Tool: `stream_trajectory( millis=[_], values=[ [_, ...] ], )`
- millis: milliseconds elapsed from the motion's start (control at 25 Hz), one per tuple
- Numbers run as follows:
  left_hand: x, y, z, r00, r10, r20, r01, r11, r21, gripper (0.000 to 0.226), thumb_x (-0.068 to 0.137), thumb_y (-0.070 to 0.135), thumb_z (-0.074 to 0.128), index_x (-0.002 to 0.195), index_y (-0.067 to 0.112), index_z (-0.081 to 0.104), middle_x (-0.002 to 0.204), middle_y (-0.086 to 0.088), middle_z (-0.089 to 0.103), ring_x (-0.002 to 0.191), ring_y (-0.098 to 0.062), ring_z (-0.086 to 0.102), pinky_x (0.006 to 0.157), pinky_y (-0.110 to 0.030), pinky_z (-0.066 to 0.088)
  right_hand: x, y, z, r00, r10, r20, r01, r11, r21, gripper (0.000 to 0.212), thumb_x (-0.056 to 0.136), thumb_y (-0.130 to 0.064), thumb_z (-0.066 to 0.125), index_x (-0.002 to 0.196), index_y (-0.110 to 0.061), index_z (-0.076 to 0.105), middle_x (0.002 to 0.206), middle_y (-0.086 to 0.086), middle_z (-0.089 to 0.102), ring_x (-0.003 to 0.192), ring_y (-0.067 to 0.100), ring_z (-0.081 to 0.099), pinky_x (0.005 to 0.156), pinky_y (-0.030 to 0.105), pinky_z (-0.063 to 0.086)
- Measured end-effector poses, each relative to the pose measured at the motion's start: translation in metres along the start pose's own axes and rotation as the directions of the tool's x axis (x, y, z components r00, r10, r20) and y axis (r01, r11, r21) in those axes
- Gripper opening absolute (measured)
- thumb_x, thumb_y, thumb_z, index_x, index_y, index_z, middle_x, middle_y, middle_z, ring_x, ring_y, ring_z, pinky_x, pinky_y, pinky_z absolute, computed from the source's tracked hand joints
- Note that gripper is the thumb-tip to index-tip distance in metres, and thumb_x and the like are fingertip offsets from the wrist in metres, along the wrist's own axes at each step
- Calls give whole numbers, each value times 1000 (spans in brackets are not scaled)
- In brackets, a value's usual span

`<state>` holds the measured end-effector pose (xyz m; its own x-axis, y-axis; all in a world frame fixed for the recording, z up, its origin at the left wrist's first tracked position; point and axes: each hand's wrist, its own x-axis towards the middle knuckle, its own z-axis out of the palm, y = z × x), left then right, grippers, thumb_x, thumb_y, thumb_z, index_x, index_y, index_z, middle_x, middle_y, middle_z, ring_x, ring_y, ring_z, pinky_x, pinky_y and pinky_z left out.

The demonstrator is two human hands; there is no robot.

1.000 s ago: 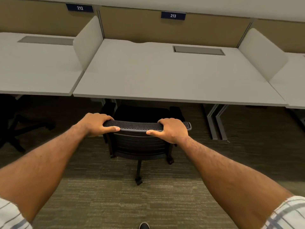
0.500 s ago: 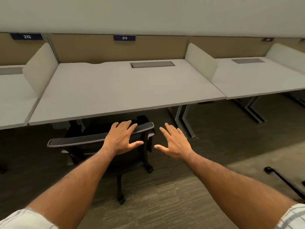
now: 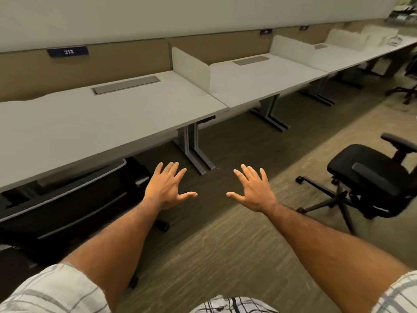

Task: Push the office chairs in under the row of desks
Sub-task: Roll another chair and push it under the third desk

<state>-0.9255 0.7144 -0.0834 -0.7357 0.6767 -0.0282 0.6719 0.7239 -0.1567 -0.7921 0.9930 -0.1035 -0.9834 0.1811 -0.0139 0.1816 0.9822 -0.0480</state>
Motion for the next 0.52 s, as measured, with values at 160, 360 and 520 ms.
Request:
stream_trajectory(
  millis=[160, 360, 520],
  values=[
    [14, 116, 6, 1000, -6, 26, 8, 997, -76, 121, 70, 97, -2, 161, 22, 25, 167, -11, 24, 156, -26, 17, 126, -52, 8, -61, 86, 13, 999, 39, 35, -39, 999, -3, 93, 93, -80, 36, 164, -23, 17, 173, 7, 10, 159, 24, 8, 125, 57, -2],
    [38, 265, 3, 993, 98, 69, -92, 992, -84, 130, 63, 100, -9, 160, 22, 27, 166, -11, 26, 155, -27, 19, 125, -54, 8, -140, 219, 27, 988, 133, 84, -134, 991, 3, 95, 92, -81, 32, 165, -22, 14, 173, 9, 9, 159, 25, 8, 124, 59, -2],
    [66, 367, -20, 966, 223, 128, -215, 974, -75, 130, 61, 102, -6, 158, 22, 32, 165, -9, 29, 153, -35, 19, 123, -59, 12, -209, 313, 34, 961, 259, 100, -262, 965, 18, 97, 89, -84, 27, 164, -24, 14, 173, 7, 8, 159, 24, 7, 123, 60, -4]
  ],
)
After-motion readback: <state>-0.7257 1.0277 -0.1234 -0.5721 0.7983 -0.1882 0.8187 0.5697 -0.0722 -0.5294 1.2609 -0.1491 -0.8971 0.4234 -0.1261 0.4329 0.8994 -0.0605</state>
